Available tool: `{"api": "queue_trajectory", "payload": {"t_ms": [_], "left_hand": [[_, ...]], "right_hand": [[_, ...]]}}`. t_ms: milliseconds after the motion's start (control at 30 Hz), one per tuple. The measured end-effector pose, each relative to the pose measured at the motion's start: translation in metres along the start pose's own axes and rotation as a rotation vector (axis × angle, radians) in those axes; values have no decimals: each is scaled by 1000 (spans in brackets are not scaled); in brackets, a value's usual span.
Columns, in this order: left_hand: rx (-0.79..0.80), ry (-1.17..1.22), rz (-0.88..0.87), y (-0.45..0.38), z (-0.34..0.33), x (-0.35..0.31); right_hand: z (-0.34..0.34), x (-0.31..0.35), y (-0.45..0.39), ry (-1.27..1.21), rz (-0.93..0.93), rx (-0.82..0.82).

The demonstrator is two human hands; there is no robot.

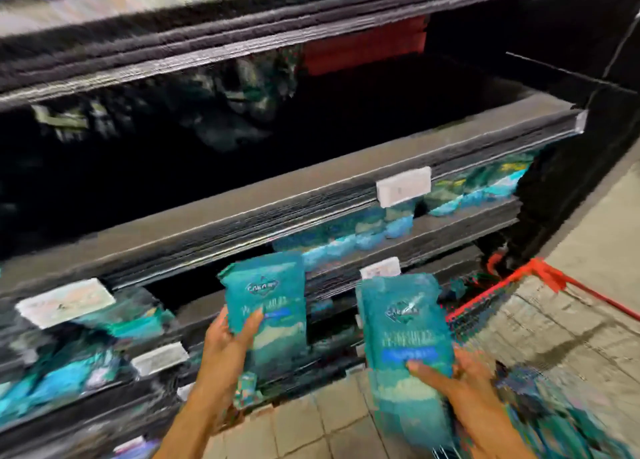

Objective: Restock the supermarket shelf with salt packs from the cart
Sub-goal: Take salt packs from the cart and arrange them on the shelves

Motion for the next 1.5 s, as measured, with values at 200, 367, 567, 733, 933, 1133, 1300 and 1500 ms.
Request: {"api": "queue_trajectory", "payload": {"t_ms": [200, 367, 567, 733, 933, 1133, 1300, 1500], "left_hand": [[-57, -40, -104, -66, 31, -11], [-149, 29, 1, -107, 36, 3], [-199, 94, 59, -135, 18, 19], [-158, 148, 154, -149, 10, 33], [-158, 116, 132, -156, 4, 36], [-24, 124, 48, -151, -8, 19], [-52, 52, 25, -134, 6, 13], [-77, -107, -253, -62, 44, 4]], "right_hand": [[-50, -11, -15, 93, -26, 47], [-72, -16, -17, 86, -29, 162], [-79, -22, -26, 99, -7, 170], [-89, -23, -35, 107, -34, 206], [-107, -15, -57, 96, -48, 217], [-121, -11, -70, 76, -38, 229], [-130, -14, -70, 73, -42, 258], [-158, -2, -73, 98, 32, 276]]}}
Point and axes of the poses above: each hand's wrist, its own y-axis away from the middle knuckle, its own z-axis out of the back of the hand, x = y × z, the point moved 6 cm from there along -y, towards the middle knuckle, and after that the axes turned 11 degrees about y, right-handed, at the moved point
